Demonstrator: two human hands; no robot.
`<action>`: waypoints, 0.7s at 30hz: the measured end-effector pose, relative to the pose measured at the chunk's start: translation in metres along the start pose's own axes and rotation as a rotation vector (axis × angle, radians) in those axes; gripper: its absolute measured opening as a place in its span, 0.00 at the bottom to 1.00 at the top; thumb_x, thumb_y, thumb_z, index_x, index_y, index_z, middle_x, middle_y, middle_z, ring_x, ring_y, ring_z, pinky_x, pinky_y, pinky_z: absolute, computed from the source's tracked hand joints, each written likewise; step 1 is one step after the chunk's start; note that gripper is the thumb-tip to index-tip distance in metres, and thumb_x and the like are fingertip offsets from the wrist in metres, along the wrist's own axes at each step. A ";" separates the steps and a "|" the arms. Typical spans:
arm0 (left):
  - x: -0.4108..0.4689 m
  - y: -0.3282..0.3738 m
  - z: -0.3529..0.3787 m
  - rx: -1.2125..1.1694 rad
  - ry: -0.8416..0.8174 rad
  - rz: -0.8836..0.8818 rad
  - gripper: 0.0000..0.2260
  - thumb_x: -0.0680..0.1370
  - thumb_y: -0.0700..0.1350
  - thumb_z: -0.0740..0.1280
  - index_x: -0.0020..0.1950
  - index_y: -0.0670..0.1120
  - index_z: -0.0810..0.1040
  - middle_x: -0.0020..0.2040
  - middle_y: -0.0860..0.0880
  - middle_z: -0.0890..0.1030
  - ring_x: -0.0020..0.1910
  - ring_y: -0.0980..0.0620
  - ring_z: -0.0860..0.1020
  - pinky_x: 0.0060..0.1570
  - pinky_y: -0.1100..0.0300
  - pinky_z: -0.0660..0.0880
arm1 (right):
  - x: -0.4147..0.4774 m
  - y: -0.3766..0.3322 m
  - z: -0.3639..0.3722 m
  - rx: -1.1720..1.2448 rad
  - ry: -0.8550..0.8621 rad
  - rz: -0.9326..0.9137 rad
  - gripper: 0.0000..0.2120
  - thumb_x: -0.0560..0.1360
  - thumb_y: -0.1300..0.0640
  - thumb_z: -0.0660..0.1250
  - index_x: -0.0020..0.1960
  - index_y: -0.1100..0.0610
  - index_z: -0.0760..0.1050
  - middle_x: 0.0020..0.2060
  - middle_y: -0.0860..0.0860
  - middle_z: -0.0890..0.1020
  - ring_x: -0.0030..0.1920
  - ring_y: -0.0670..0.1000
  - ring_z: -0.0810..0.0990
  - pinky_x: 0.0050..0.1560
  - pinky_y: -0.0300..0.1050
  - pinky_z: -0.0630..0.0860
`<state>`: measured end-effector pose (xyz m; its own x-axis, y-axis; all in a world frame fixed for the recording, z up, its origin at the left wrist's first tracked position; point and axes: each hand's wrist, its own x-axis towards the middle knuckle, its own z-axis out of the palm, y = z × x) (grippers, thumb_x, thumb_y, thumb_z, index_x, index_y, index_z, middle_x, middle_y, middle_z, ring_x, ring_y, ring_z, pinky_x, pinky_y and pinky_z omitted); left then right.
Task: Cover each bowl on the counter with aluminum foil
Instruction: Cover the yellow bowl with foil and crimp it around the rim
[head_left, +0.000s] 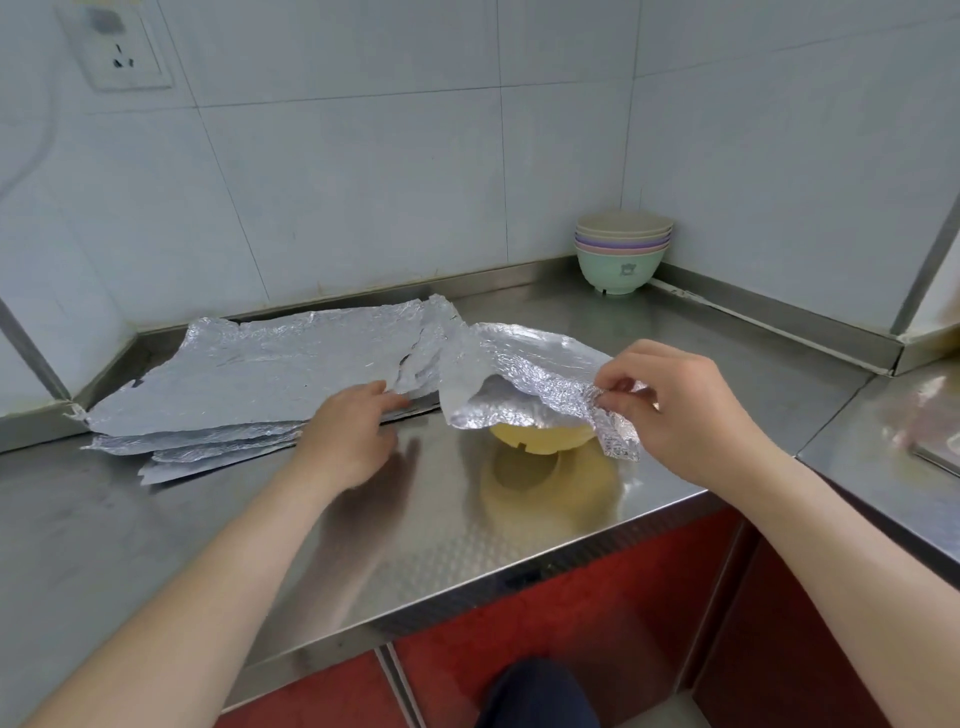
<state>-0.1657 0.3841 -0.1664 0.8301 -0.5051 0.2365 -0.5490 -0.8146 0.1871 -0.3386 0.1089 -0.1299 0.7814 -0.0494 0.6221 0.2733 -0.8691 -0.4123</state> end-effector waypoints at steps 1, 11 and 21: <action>0.003 0.001 0.004 0.006 -0.008 0.024 0.21 0.75 0.39 0.63 0.66 0.53 0.76 0.63 0.48 0.77 0.64 0.42 0.73 0.60 0.52 0.69 | -0.002 0.001 0.001 0.021 0.020 0.005 0.06 0.71 0.67 0.73 0.42 0.58 0.81 0.39 0.46 0.78 0.39 0.46 0.76 0.41 0.31 0.71; 0.010 0.020 -0.026 -1.014 0.482 -0.250 0.16 0.76 0.28 0.55 0.47 0.47 0.77 0.41 0.48 0.79 0.45 0.48 0.76 0.44 0.62 0.76 | -0.017 -0.009 0.009 -0.084 0.003 -0.270 0.04 0.72 0.63 0.68 0.44 0.59 0.82 0.43 0.50 0.80 0.44 0.52 0.78 0.46 0.44 0.74; -0.039 0.093 -0.063 -0.620 -0.019 0.368 0.07 0.73 0.50 0.73 0.49 0.50 0.85 0.47 0.57 0.83 0.49 0.61 0.80 0.53 0.68 0.73 | -0.014 -0.013 0.010 -0.080 -0.038 -0.252 0.04 0.71 0.62 0.68 0.43 0.58 0.82 0.43 0.50 0.80 0.43 0.54 0.79 0.45 0.46 0.75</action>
<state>-0.2547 0.3460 -0.0984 0.5789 -0.7250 0.3732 -0.7435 -0.2814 0.6066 -0.3477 0.1259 -0.1396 0.7153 0.1913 0.6721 0.4180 -0.8879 -0.1922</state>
